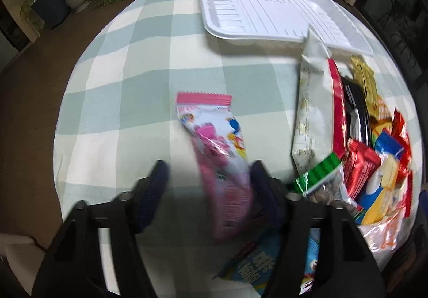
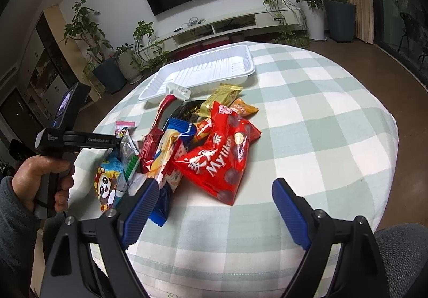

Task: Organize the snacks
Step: 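Grasp the pink candy bar with the left gripper while the right gripper grasps the red Mylikes bag, then carry the pink bar and red Mylikes bag into the white tray and release both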

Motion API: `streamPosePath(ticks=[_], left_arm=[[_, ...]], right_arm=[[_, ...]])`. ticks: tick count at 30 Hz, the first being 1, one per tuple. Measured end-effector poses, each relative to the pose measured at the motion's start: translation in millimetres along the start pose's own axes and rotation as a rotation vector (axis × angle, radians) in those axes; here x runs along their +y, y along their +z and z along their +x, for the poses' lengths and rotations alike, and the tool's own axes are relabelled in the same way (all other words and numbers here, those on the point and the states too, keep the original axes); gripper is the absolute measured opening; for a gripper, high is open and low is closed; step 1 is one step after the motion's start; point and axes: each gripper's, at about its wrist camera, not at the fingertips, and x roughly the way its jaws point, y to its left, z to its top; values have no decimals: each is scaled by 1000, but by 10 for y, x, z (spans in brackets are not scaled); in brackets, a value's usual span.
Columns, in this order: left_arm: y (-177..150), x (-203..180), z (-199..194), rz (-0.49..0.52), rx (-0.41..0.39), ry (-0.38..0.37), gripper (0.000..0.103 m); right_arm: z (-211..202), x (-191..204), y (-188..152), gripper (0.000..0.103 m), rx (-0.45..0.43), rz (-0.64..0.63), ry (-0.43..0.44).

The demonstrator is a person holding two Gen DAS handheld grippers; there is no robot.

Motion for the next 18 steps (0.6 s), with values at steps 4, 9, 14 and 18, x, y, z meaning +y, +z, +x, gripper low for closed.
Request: streamPosePath(ticks=[4,9,14,18], left_arm=[[-51,-18,-4,19,-24,24,29],[-87,110,-44,-18,-45,-22,19],[-171,213,-119,-46,-65,-76,17],[-258,342,-237,-96,-100,-134,17]], right_arm=[[4,-26,4,89,1,7,-5],[14,-34,7,88,2,6,-8],[38,-65,78,80,30,-5,-3],[95,-145,229,80,63,17,22]])
